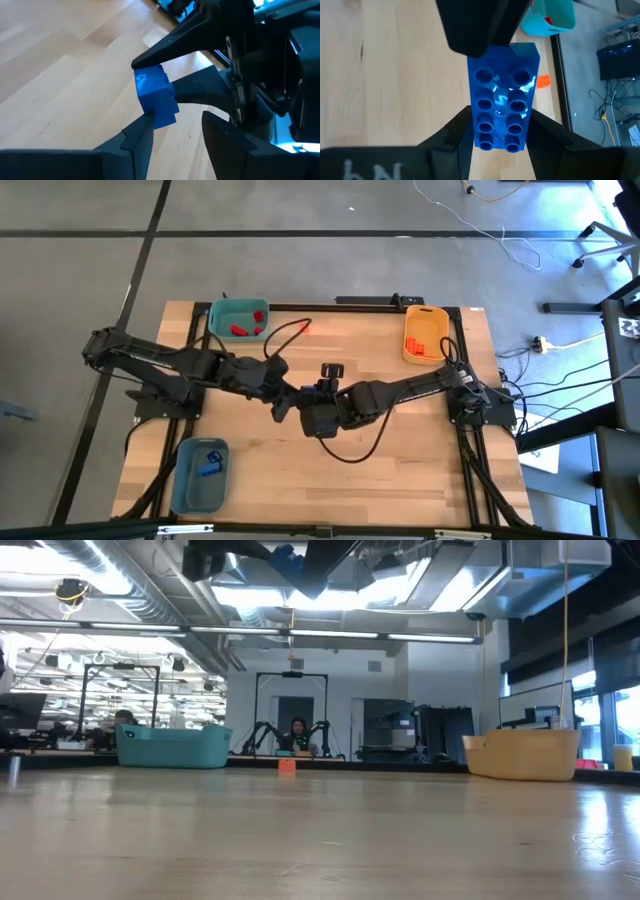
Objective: Sort & place blocks by color
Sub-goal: Put the blue game piece into the gray bin
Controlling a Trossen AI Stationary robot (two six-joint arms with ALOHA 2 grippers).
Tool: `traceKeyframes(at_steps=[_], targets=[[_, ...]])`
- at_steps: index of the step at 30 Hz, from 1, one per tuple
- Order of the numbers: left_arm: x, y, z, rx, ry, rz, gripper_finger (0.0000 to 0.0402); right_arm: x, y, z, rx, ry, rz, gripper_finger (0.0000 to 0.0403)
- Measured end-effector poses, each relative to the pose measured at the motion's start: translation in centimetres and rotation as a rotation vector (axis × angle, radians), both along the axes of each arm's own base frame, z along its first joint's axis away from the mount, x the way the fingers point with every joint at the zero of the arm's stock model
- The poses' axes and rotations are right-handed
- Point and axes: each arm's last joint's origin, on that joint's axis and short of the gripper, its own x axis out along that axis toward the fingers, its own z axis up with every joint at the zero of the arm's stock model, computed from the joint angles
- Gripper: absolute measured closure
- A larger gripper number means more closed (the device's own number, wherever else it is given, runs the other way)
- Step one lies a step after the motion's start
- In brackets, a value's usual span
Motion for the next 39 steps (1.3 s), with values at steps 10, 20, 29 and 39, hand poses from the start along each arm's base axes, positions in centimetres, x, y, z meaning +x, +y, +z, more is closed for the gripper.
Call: traceKeyframes(at_steps=[10,20,29,39], targets=[[-0.16,0.16,0.16,0.021,-0.008,0.048,0.0242,-0.02,0.15,0.03,-0.012,-0.01,-0.006,0.0263],[-0.39,0.42,-0.35,0.046,0.041,0.12,0.0242,0.12,0.27,0.11,0.004,-0.028,-0.003,0.0263],[-0.01,0.36,-0.56,0.049,0.042,0.126,0.0242,0.17,0.29,0.11,0.003,-0.026,0.008,0.0263],[0.4,0.27,-0.2,0.034,-0.013,0.109,0.0242,0.39,0.4,0.25,0.005,-0.051,0.016,0.0263]])
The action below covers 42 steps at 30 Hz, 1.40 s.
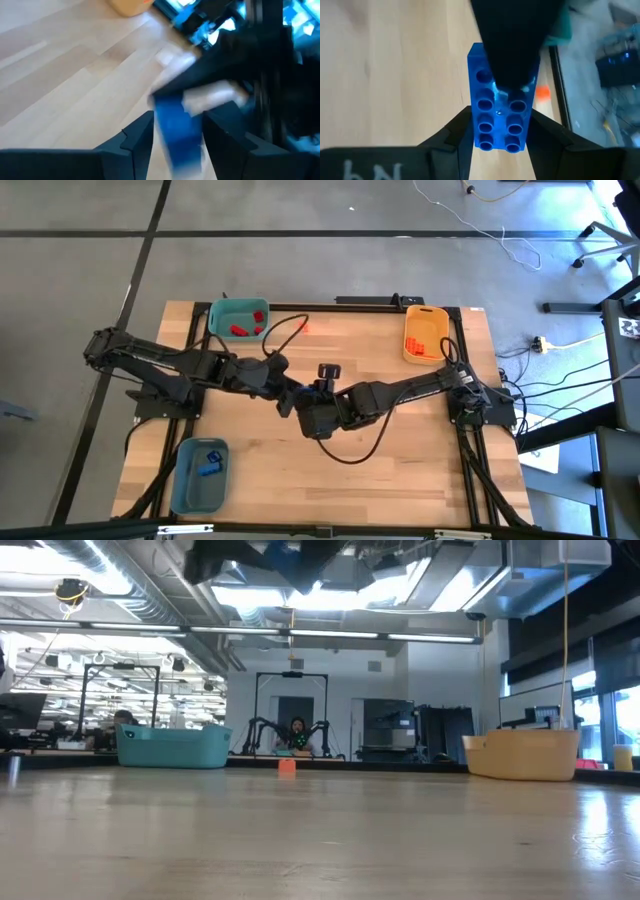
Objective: Sort & place blocks by color
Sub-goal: Put the blue game piece into the gray bin
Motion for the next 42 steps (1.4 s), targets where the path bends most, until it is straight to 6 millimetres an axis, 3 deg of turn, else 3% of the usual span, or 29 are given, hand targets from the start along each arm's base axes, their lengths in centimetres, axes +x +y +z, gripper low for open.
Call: traceKeyframes(at_steps=[25,34,37,42], targets=[[-0.22,-0.69,-0.25,-0.13,0.022,-0.017,0.0242,0.26,0.16,0.37,-0.036,-0.039,0.011,0.0263],[-0.26,-0.68,-0.21,-0.079,0.012,0.031,0.0244,0.27,0.14,0.35,-0.03,-0.032,0.02,0.0263],[-0.26,-0.68,-0.22,-0.058,0.015,0.021,0.0259,0.29,0.16,0.32,-0.03,-0.031,0.021,0.0263],[-0.27,-0.61,-0.17,-0.014,0.016,0.023,0.0321,0.3,0.08,0.29,-0.044,-0.025,0.022,0.0263]])
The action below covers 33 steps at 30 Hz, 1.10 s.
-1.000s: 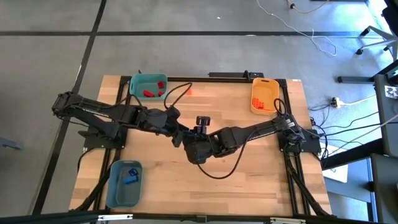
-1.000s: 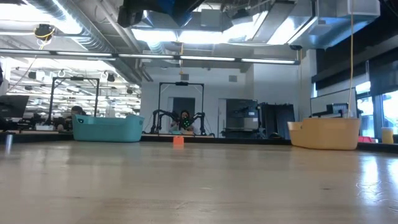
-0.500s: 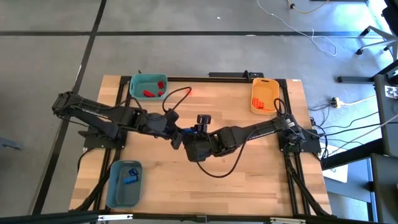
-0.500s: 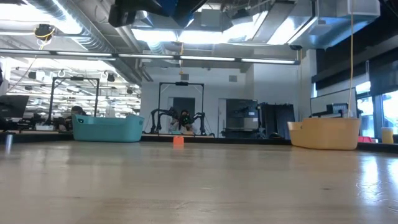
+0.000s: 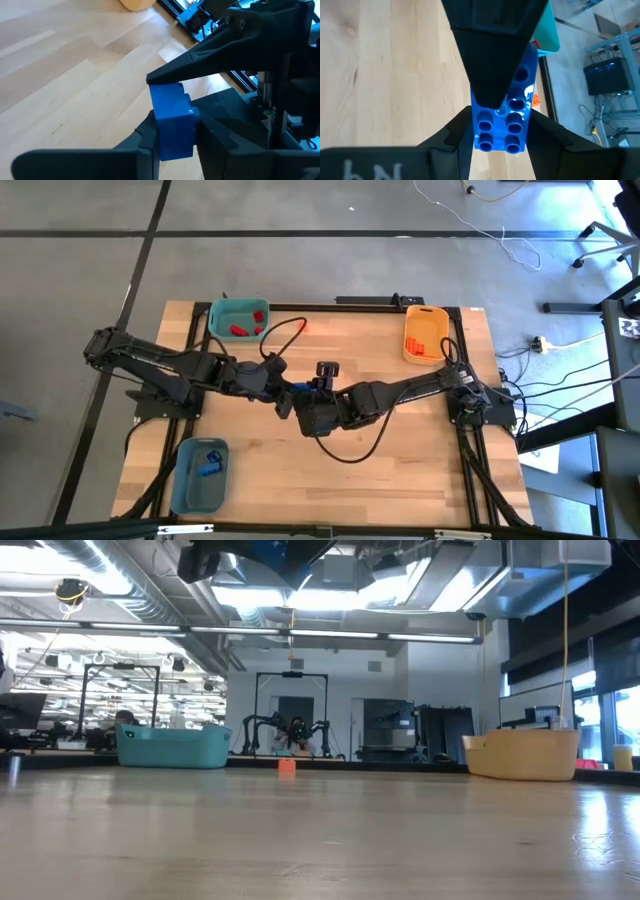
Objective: Sort & place blocks by color
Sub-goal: Put the blue game piece into the gray bin
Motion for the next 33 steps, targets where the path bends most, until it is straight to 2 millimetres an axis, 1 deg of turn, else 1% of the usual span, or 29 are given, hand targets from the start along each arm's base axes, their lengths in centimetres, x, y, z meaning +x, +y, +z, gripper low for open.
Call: traceKeyframes(at_steps=[7,9,11,14,17,21,25,30,33], targets=[[0.0,0.0,0.0,0.023,0.005,-0.014,0.032,0.0,0.0,0.0,-0.001,0.0,0.0,0.0261],[-0.1,0.0,-0.1,0.032,0.017,-0.019,0.032,0.0,0.0,0.0,0.001,-0.002,-0.001,0.0237],[-0.2,0.0,-0.3,0.06,0.049,-0.035,0.032,0.1,0.1,0.0,0.019,-0.002,0.011,0.0204],[-0.5,0.2,-0.9,0.075,0.108,-0.013,0.032,0.1,0.3,0.0,0.022,-0.007,0.017,0.0166],[-1.0,0.3,-1.2,0.066,0.155,0.005,0.032,0.0,0.2,0.0,0.004,0.012,0.029,0.0145],[-1.9,0.4,-1.2,0.06,0.203,0.007,0.032,-0.1,0.3,0.1,-0.017,0.027,0.048,0.0137],[-3.9,0.0,-0.7,0.032,0.265,-0.045,0.032,-0.9,0.0,1.1,-0.022,0.027,0.047,0.0137],[-7.8,-0.6,-0.7,-0.053,0.438,-0.128,0.032,-2.3,-0.6,2.7,-0.043,0.028,0.028,0.0136],[-10.0,-1.5,-0.5,-0.107,0.518,-0.238,0.032,-3.3,-0.9,4.1,-0.037,-0.007,0.01,0.0136]])
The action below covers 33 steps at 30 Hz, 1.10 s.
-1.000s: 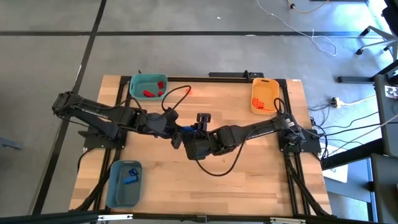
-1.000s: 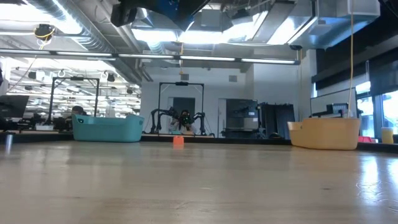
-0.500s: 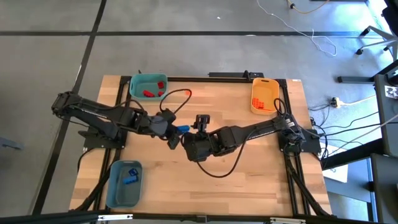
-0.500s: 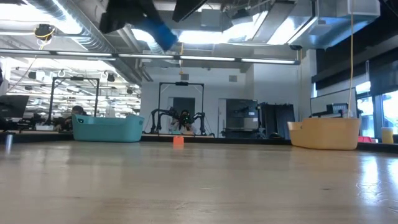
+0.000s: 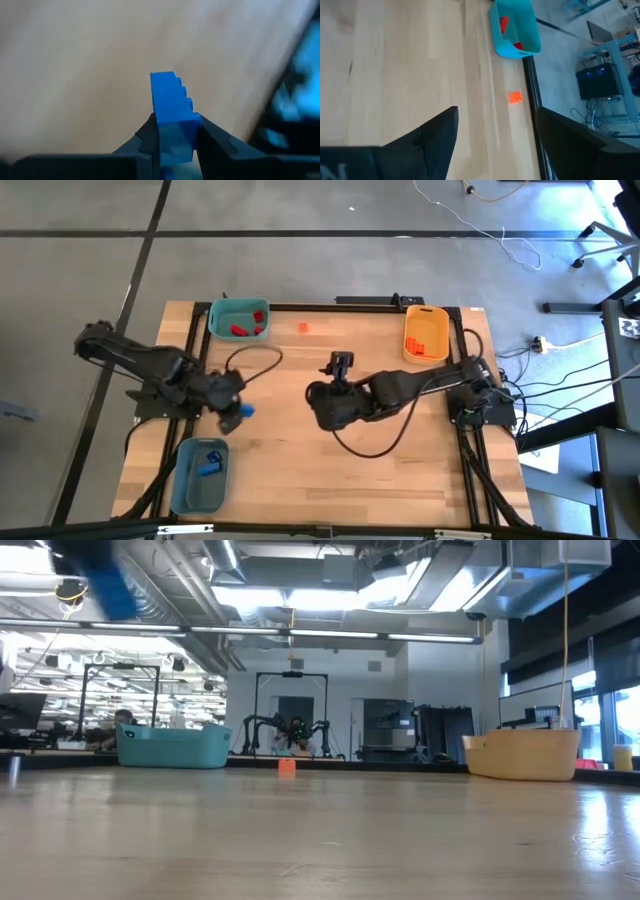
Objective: Sort & place blocks by color
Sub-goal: Put the blue game piece into the gray bin
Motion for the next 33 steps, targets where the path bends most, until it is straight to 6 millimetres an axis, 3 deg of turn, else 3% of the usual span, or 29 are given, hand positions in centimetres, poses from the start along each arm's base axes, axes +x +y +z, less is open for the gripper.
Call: traceKeyframes(at_steps=[7,15,21,28,33], targets=[[-3.3,-3.0,-0.7,-0.226,0.309,-0.16,0.032,-1.0,-0.5,1.5,0.012,-0.034,-0.007,0.0135],[-4.7,-8.0,-1.8,-0.326,0.52,-0.249,0.032,-1.1,-0.6,1.6,0.014,-0.033,-0.009,0.0135],[-4.0,-11.4,-3.6,-0.274,0.512,-0.27,0.032,-1.1,-0.6,1.6,0.015,-0.034,-0.009,0.0135],[-3.0,-14.7,-7.4,-0.146,0.623,-0.257,0.032,-1.1,-0.5,1.6,0.015,-0.034,-0.008,0.0135],[-1.6,-16.3,-10.1,-0.08,0.603,-0.232,0.032,-1.1,-0.6,1.6,0.015,-0.034,-0.009,0.0135]])
